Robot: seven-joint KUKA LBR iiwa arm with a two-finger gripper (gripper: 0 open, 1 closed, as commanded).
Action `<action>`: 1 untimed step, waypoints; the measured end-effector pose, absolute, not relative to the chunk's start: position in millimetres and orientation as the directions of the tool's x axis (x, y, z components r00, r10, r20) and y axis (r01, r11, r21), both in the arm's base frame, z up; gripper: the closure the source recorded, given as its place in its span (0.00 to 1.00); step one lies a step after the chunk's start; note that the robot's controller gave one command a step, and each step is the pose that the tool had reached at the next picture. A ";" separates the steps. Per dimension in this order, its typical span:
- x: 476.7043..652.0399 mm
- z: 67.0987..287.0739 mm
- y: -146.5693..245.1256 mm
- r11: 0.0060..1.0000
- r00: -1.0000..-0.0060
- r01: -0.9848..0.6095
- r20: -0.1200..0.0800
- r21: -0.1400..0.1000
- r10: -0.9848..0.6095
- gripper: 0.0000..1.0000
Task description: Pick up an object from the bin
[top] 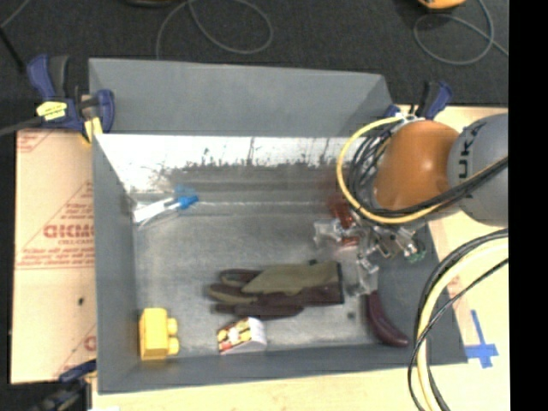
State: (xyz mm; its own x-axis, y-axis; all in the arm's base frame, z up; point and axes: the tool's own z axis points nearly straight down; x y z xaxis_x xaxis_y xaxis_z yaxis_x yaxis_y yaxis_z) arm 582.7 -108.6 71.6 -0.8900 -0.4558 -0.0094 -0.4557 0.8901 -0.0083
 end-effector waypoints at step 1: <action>582.7 71.6 -108.6 0.890 -0.890 -0.456 -0.009 -0.008 -0.456 0.00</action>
Offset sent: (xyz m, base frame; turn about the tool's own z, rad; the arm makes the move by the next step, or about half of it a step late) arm -0.0228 0.0459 -0.0016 -0.1162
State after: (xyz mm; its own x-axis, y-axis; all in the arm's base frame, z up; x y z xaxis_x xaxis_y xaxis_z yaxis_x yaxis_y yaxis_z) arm 582.7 -108.6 71.6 -0.8899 -0.4561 -0.0093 -0.4560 0.8899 -0.0084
